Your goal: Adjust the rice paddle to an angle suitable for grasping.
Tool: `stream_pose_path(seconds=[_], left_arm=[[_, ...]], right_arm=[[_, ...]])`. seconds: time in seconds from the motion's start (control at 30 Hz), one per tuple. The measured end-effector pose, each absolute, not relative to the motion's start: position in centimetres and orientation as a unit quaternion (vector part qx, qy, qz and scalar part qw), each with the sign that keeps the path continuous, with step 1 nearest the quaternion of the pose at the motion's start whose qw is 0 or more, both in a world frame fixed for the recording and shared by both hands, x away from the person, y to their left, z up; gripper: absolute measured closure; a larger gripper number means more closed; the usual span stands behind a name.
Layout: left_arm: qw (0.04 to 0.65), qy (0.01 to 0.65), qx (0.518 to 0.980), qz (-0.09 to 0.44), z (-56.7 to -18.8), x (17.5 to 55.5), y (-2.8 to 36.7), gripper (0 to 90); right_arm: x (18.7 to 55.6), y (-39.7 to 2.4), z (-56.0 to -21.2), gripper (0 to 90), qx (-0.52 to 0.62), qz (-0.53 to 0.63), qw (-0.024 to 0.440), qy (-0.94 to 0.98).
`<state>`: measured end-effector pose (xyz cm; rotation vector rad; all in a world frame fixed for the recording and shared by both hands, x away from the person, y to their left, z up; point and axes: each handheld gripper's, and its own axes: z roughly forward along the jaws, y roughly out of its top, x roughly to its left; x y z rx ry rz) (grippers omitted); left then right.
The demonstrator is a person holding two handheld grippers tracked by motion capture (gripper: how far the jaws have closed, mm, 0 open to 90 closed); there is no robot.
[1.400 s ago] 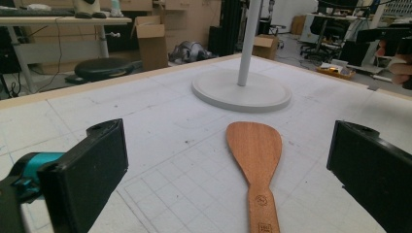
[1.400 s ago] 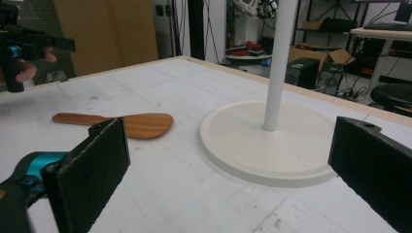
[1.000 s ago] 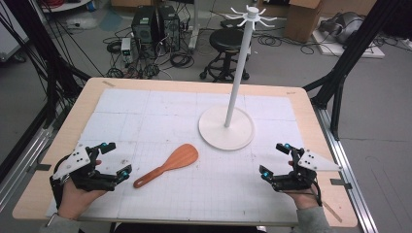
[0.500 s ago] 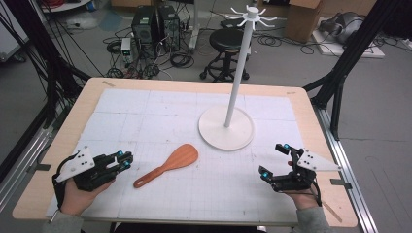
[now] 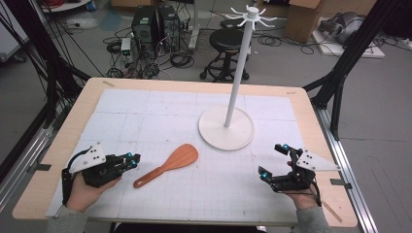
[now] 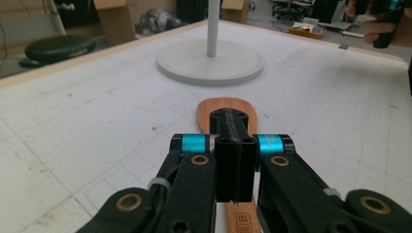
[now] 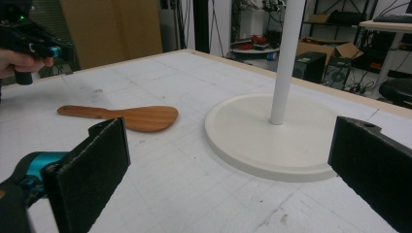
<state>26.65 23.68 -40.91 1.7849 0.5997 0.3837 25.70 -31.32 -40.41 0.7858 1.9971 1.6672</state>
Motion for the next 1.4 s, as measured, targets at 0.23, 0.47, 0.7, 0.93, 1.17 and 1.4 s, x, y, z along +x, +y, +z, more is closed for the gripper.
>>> stream_pose_path(seconds=[0.23, 0.47, 0.7, 0.93, 1.17, 1.4], left_arm=[[0.541, 0.278, 0.781, 0.14, -41.8, 28.2, 22.8, 89.7], [0.509, 0.289, 0.803, 0.111, -42.9, 29.4, 22.1, 89.7], [0.475, 0.298, 0.822, 0.093, -44.0, 30.1, 21.5, 89.7], [0.432, 0.3, 0.847, 0.077, -44.7, 30.5, 21.1, 89.7], [0.427, 0.294, 0.853, 0.067, -44.7, 30.2, 20.9, 89.6], [0.417, 0.274, 0.864, 0.066, -44.5, 29.2, 20.2, 89.7]], right_arm=[[25.7, -31.3, -40.5, 0.0, 0.279, 0.599, 0.211, 0.72], [25.7, -31.2, -40.5, 0.0, 0.282, 0.596, 0.206, 0.723], [25.9, -31.0, -40.6, 0.0, 0.277, 0.594, 0.207, 0.727], [25.9, -31.0, -40.6, 0.0, 0.276, 0.594, 0.204, 0.727], [25.9, -30.9, -40.7, 0.0, 0.275, 0.592, 0.202, 0.73], [25.9, -30.9, -40.7, 0.0, 0.277, 0.59, 0.201, 0.731]])
